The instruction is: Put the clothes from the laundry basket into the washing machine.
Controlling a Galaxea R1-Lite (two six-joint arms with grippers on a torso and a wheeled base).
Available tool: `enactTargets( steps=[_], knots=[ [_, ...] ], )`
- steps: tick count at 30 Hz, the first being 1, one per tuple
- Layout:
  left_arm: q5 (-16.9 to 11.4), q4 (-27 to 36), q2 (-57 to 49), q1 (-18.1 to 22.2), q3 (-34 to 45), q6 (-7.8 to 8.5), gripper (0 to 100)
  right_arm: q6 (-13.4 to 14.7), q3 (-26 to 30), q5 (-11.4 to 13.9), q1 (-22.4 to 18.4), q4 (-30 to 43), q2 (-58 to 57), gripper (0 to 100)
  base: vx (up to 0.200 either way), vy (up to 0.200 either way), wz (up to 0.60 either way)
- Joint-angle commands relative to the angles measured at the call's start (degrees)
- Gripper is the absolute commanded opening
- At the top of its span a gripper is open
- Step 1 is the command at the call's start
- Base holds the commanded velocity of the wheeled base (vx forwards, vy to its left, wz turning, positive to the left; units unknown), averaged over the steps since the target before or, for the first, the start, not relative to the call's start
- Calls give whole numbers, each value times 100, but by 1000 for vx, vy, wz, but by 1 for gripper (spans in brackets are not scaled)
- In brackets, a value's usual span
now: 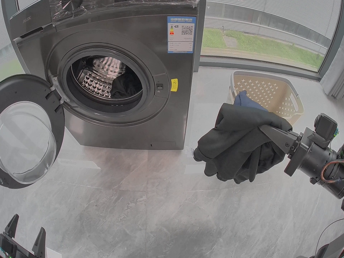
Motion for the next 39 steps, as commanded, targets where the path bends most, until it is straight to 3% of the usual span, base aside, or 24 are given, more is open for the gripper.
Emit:
enactTargets(
  steps=[1,10,39],
  knots=[
    [1,2,-66,1,92,-6,100,-1,-4,12,-9,-6,7,0,-200,0,0],
    [1,-7,-66,1,92,-6,100,-1,5,3,-18,-6,7,0,-67,0,0],
    [10,2,-66,1,92,-59,100,70,-4,3,-62,-6,-54,0,0,200,0]
  ],
)
